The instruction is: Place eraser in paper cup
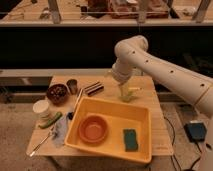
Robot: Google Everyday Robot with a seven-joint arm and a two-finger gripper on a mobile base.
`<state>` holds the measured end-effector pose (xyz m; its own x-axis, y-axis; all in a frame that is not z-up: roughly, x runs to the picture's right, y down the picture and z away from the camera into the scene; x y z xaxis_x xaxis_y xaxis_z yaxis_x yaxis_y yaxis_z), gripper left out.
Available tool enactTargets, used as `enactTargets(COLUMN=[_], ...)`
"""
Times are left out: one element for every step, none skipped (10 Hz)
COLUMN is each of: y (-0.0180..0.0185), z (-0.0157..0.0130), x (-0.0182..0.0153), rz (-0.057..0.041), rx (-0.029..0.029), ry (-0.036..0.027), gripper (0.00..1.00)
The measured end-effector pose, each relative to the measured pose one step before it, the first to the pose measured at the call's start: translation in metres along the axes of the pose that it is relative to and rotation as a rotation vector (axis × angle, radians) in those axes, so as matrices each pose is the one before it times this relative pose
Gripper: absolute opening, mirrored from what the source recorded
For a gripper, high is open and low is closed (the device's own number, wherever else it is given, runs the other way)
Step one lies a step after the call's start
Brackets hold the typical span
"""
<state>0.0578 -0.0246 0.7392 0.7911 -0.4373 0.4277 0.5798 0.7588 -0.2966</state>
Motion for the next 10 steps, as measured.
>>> enactTargets(y=[-0.00001,0.00002,0.00006,0.00000,0.00000,-0.00004,0.00001,-0.00015,-0.00085,-0.00335], z=[0.00003,0.00007,0.00009,0.00001,0.00000,-0.00004,0.00005,-0.00005,0.00050,-0.00008], x=[-0.00002,-0.00001,0.00003,0.00000,0.00001,-0.00002,-0.00001,0.00012,0.00070,0.00074], rz=[0.00004,-0.00007,0.00014,0.00002,0.00000,-0.00002,-0.00005,0.00028,-0.00212,-0.00847], rx=[0.00001,-0.00009,-0.00010,0.00001,-0.00003,0.00007,-0.00004,0.00026,0.00097,0.00629], ry=[-0.00011,-0.00005,-0.00013,-0.00004,0.00006,0.00001,-0.00006,-0.00007,-0.00167,-0.00145], gripper=[0.80,0.80,0.80,0.80,0.80,0.80,0.80,0.80,0.80,0.80])
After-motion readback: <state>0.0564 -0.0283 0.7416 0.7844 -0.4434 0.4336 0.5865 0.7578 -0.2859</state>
